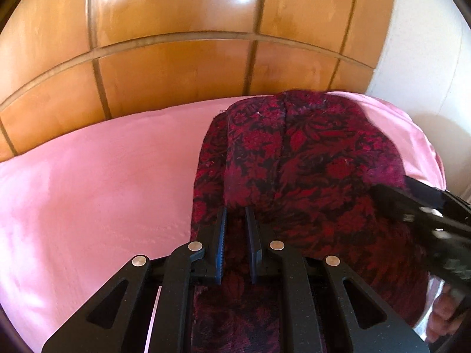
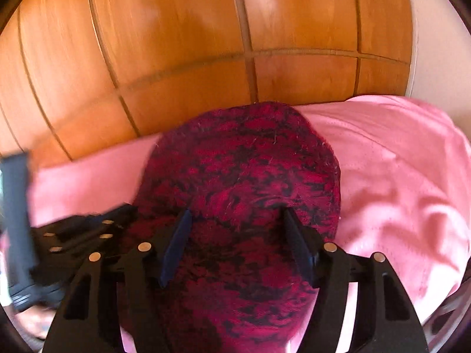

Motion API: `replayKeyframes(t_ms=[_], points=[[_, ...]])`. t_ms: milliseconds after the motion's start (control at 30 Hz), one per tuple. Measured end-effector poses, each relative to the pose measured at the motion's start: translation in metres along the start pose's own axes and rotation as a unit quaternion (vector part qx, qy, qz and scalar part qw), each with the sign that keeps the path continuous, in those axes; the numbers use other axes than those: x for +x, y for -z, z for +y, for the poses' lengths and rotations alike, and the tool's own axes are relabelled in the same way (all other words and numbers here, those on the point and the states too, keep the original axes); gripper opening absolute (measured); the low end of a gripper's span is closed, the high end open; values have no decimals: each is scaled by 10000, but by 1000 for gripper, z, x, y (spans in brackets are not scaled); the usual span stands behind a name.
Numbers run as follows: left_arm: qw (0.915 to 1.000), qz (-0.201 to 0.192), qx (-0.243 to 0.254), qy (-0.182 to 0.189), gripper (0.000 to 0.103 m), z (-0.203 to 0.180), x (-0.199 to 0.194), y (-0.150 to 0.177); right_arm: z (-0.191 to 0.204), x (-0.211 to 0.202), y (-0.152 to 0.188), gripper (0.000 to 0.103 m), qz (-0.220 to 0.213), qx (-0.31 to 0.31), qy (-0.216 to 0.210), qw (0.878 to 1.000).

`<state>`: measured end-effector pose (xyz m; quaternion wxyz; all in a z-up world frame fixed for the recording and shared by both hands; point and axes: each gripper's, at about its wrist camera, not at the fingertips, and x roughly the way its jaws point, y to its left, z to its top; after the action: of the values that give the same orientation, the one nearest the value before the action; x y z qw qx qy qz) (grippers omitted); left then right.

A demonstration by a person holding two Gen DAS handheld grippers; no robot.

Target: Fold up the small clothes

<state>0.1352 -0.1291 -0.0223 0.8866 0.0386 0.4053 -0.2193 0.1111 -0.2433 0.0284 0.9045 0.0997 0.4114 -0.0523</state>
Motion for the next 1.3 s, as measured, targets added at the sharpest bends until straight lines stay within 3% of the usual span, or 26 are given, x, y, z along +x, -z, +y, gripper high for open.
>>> replayKeyframes(t_ms=[67,200,333,467,567,733,900,1300], points=[[9999,31,-44,-104,12,3,4,2,2,18,-2,67,109,-45,82,9999],[9997,12,-228,-106,12,6,-1,10,3,14,5,68,146,-314,214,9992],[9997,-11,-56,-221,12,4,-3,16,7,2,19,69,-11,-620,405,9973],[9996,-65,-211,-202,12,7,-17,9,3,-3,14,70,-97,-376,406,9984],[9994,-140,-182,-259,14,8,-27,12,-3,-10,13,75,-156,-178,318,9992],[9988,-243,-252,-343,14,11,-38,17,1,-23,17,91,-190,-16,394,9990],[9977,-405,-351,-410,29,15,-52,21,5,-43,26,92,-285,114,395,9987],[9968,-447,-357,-551,29,24,-61,28,17,-78,53,92,-481,-108,707,9963]])
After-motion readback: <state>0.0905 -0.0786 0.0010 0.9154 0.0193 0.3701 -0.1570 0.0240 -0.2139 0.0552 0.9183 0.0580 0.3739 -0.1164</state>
